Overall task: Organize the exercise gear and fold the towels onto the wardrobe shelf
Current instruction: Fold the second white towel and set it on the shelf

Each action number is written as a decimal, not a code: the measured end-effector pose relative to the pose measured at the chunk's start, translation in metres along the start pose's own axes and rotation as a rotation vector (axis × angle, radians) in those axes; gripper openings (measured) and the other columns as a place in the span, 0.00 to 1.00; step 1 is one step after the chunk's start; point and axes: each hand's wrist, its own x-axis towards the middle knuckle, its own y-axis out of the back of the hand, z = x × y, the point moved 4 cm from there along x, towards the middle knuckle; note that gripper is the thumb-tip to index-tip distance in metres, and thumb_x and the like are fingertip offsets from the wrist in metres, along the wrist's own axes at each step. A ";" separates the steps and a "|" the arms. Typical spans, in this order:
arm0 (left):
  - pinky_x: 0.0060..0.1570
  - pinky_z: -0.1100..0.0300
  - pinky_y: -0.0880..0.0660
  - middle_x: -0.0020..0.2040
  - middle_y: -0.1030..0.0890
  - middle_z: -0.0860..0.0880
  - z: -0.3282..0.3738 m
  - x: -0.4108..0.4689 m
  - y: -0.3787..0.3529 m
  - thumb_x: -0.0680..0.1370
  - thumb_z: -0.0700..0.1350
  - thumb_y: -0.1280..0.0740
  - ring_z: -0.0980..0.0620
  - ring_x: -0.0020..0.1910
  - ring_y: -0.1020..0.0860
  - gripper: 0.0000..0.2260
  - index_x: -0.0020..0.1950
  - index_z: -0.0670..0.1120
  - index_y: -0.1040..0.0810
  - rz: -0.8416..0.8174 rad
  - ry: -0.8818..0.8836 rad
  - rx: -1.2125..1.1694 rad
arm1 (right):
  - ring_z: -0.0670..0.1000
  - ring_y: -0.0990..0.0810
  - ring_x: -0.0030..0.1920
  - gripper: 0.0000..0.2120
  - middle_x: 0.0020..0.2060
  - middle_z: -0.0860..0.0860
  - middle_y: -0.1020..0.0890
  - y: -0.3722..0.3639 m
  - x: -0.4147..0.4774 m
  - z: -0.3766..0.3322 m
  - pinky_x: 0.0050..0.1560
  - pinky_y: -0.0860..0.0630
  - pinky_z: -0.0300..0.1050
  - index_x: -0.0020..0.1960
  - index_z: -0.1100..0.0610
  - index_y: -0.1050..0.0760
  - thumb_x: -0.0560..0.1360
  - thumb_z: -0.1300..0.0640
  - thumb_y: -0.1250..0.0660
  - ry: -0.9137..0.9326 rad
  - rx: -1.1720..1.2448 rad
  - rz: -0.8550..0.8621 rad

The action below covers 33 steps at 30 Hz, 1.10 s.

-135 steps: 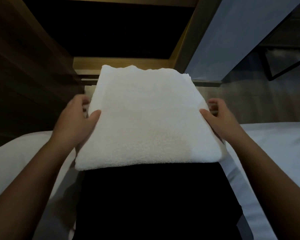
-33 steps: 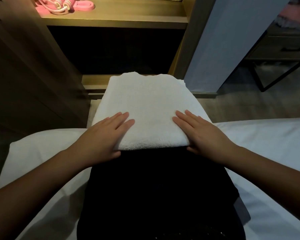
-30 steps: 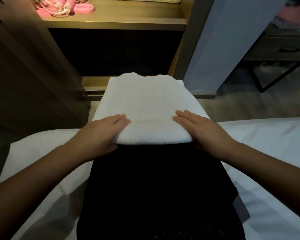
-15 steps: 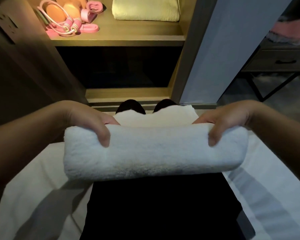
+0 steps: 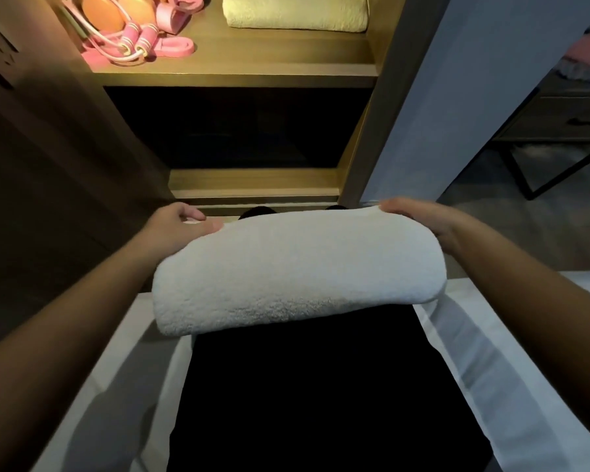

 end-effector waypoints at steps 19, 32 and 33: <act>0.47 0.50 0.27 0.58 0.24 0.45 -0.040 -0.038 -0.020 0.78 0.61 0.38 0.47 0.51 0.24 0.23 0.65 0.46 0.30 -0.055 0.323 -0.105 | 0.56 0.28 0.64 0.27 0.70 0.54 0.29 -0.019 0.009 0.014 0.60 0.29 0.53 0.73 0.54 0.38 0.81 0.41 0.44 0.188 -0.415 0.250; 0.33 0.58 0.29 0.49 0.22 0.48 0.003 0.001 -0.003 0.77 0.58 0.34 0.51 0.42 0.22 0.20 0.60 0.45 0.28 0.003 0.240 -0.319 | 0.51 0.20 0.45 0.19 0.48 0.52 0.18 0.001 0.008 0.020 0.37 0.27 0.45 0.55 0.56 0.26 0.77 0.41 0.36 0.073 0.116 0.171; 0.34 0.57 0.29 0.50 0.22 0.48 0.006 0.005 -0.005 0.78 0.59 0.34 0.50 0.43 0.22 0.22 0.63 0.45 0.29 -0.021 0.254 -0.276 | 0.51 0.21 0.45 0.20 0.50 0.53 0.19 0.001 0.011 0.020 0.39 0.28 0.45 0.58 0.57 0.27 0.77 0.41 0.37 0.050 0.079 0.171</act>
